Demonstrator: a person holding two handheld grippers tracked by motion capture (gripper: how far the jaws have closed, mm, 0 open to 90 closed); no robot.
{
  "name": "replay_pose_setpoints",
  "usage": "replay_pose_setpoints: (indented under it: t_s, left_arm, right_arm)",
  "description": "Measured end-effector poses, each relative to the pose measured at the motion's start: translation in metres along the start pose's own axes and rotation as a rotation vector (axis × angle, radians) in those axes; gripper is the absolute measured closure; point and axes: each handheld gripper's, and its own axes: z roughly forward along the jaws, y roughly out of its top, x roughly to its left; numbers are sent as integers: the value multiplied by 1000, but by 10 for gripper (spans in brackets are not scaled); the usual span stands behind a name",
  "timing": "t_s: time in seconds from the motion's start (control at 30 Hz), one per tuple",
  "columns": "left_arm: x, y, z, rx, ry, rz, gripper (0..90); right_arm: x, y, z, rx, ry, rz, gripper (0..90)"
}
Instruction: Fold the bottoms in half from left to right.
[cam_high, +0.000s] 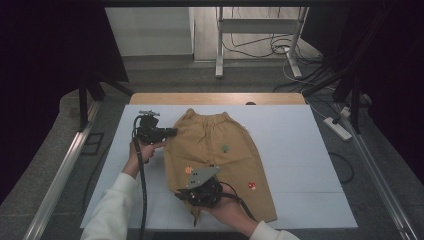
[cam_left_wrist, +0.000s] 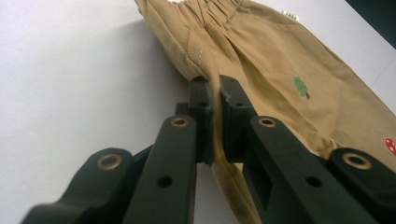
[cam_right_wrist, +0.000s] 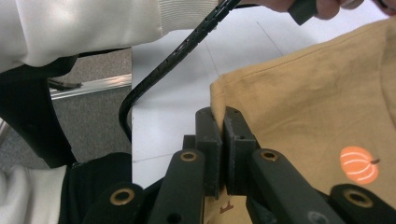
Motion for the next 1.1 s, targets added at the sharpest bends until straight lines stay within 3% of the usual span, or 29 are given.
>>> replay_pose_setpoints:
  t_s: [0.2,0.53,0.8,1.1]
  left_arm:
    - [-3,4,-14,-45,0,3,839]
    - [-2,1,-3,-34,-13,-24,836]
    - [-12,1,4,-30,-11,1,835]
    - [-15,1,7,-33,-14,0,835]
  right_arm:
    - [5,7,-4,-19,-1,-26,861]
    - [-5,-6,-9,4,-12,27,861]
    - [-7,-19,-20,20,-32,55,861]
    - [-14,-30,-32,33,-51,86,861]
